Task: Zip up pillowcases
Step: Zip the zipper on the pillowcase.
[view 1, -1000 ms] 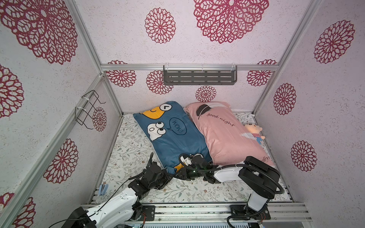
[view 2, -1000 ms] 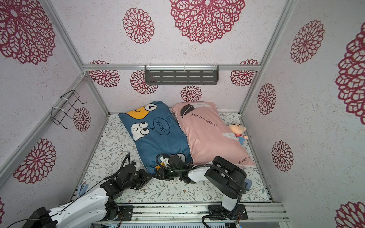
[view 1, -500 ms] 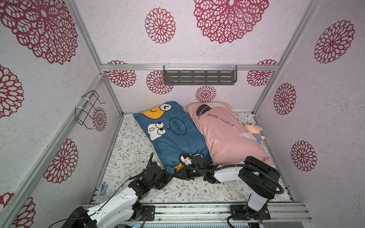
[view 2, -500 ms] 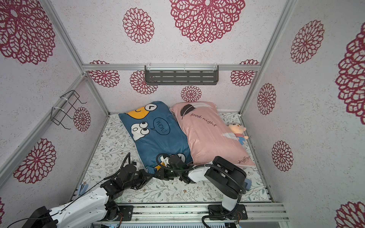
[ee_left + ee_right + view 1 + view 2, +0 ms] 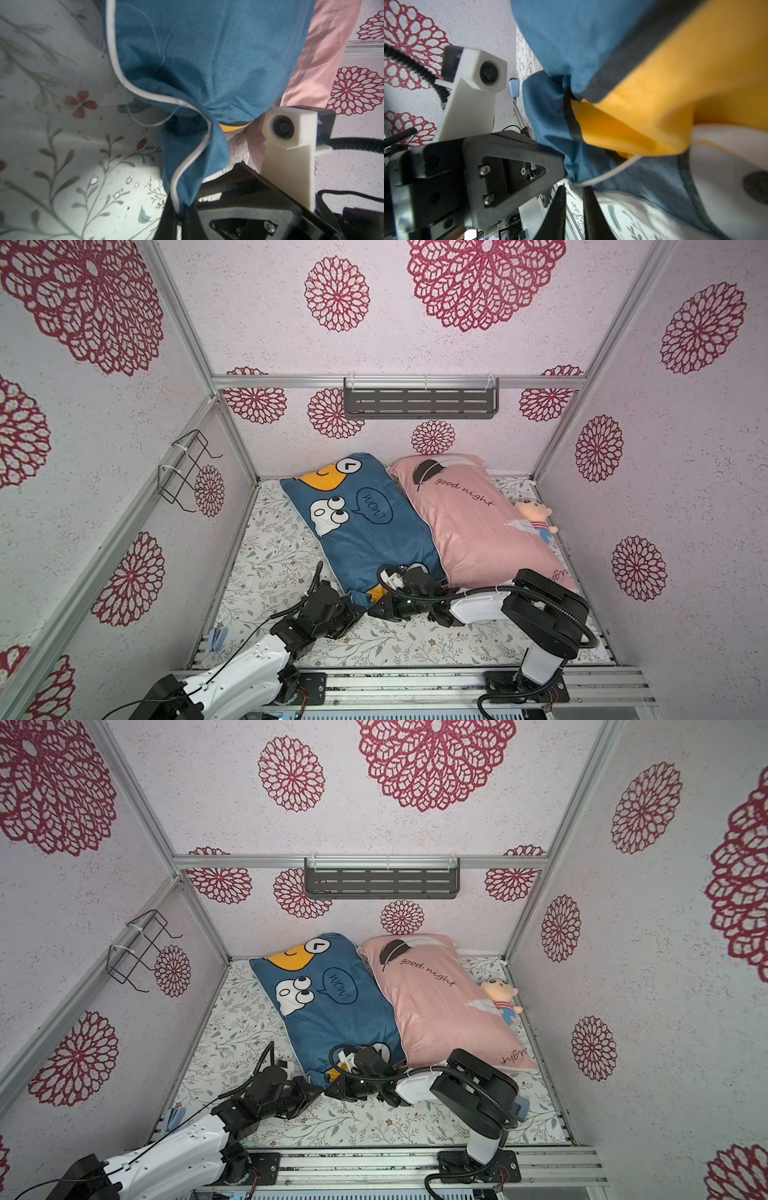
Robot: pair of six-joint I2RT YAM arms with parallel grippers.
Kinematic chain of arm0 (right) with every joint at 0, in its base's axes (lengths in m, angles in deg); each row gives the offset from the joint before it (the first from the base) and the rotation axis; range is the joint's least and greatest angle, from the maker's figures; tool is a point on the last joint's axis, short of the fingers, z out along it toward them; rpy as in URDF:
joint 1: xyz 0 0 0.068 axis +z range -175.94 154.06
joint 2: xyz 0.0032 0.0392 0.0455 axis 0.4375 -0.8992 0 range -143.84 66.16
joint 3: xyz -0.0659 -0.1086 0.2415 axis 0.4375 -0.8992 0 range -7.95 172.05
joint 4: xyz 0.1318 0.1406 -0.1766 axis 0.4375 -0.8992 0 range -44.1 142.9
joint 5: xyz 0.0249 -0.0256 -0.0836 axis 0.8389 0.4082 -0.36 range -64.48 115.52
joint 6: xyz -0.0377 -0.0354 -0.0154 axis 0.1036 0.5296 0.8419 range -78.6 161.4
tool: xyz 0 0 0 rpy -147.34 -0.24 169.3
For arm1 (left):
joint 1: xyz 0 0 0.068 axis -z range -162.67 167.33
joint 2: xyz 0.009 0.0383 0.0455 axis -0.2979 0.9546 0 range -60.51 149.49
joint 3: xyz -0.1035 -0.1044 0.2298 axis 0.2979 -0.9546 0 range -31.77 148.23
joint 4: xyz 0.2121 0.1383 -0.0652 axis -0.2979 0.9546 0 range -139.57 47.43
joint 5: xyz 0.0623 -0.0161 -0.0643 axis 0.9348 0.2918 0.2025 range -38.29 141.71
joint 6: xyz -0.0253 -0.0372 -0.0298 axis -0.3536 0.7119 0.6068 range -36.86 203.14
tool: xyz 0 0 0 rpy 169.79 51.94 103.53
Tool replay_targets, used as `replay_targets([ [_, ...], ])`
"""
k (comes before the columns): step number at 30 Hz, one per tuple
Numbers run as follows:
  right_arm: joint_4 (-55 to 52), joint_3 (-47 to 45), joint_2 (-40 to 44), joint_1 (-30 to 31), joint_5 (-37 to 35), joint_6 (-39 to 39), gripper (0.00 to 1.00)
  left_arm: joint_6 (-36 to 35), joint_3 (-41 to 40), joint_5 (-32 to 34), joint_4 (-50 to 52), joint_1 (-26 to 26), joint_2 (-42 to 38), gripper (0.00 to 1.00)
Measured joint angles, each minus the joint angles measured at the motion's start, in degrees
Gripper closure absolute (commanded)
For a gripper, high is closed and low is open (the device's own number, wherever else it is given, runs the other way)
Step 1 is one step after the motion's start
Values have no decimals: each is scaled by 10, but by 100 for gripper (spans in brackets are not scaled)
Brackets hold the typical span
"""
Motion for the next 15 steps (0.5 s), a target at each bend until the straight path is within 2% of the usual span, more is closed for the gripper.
replay_targets([
  [15, 6, 0, 0, 0, -2, -1, 82, 0, 0, 0, 0, 3, 0, 100],
])
